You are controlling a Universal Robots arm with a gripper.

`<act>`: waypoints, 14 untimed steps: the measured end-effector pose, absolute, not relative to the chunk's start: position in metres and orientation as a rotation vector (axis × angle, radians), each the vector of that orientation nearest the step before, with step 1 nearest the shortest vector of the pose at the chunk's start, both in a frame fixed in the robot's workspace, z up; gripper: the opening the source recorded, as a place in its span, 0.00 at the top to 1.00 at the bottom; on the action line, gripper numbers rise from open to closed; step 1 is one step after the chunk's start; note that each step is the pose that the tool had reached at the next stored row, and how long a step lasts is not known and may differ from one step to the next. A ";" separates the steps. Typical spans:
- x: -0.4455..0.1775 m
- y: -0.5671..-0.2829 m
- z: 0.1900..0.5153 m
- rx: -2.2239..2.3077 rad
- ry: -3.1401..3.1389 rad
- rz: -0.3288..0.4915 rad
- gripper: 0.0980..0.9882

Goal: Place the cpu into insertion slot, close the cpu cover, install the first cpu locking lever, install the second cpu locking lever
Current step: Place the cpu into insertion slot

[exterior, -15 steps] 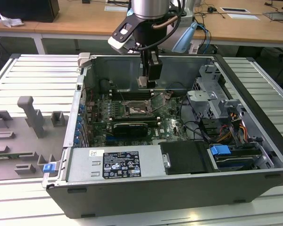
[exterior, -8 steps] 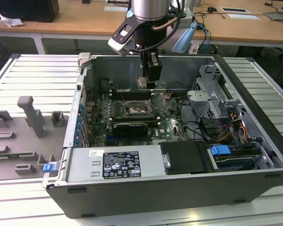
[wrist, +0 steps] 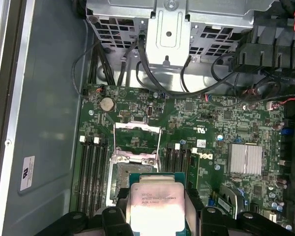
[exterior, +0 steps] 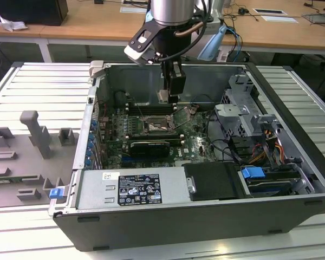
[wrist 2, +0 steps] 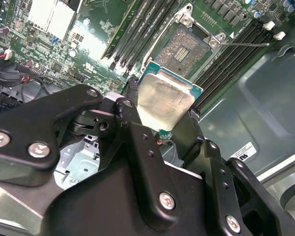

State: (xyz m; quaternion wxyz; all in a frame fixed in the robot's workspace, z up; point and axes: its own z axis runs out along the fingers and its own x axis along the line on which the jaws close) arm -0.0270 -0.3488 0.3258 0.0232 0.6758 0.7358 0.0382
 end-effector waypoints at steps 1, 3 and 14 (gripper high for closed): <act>-0.027 -0.349 0.326 2.095 2.275 0.118 0.52; -0.027 -0.349 0.325 2.100 2.271 0.118 0.52; -0.027 -0.349 0.319 2.122 2.248 0.117 0.52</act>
